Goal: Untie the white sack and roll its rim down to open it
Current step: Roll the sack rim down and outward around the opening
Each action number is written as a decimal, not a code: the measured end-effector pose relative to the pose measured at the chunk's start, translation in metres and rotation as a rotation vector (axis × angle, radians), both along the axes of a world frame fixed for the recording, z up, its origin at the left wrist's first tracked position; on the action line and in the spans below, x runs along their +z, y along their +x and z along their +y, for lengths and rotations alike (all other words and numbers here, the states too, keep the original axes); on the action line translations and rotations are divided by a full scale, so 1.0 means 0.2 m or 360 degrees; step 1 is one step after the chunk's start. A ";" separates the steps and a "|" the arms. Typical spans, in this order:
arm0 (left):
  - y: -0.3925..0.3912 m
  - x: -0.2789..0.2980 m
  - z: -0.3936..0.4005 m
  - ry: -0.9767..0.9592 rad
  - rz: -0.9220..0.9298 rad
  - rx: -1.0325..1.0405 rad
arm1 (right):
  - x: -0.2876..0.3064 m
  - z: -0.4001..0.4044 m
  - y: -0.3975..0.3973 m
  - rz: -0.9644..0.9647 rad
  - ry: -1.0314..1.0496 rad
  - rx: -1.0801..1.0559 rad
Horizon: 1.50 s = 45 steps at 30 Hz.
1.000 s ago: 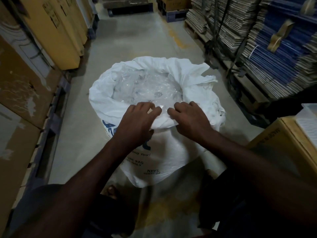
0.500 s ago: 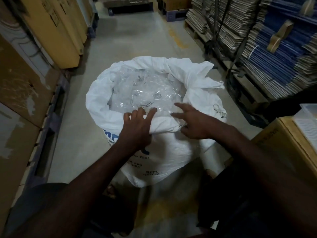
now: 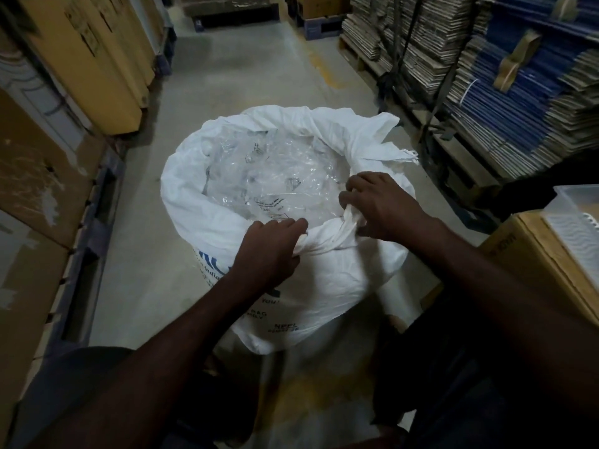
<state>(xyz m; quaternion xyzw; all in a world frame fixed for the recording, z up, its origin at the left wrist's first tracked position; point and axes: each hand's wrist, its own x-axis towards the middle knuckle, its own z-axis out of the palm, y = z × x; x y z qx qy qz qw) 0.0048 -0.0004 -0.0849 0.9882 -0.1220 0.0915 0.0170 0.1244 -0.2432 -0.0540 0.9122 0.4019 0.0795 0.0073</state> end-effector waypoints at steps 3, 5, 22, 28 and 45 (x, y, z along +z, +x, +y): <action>0.00 0.02 0.05 -0.0142 -0.0139 0.0018 | -0.02 0.00 0.01 -0.0152 -0.0049 -0.0153; 0.00 0.06 0.12 -0.0142 -0.0233 0.0021 | -0.01 0.01 -0.01 -0.0229 -0.0016 -0.0291; -0.08 0.21 0.38 -0.0334 0.0308 -0.0344 | 0.09 0.40 -0.26 -0.0806 0.0761 0.0666; -0.10 0.28 0.22 -0.0505 0.0376 0.0005 | 0.09 0.38 -0.29 -0.0343 0.0629 0.0349; -0.13 0.12 0.11 -0.0186 0.0007 0.0100 | 0.06 0.23 -0.16 -0.0425 0.0550 -0.0012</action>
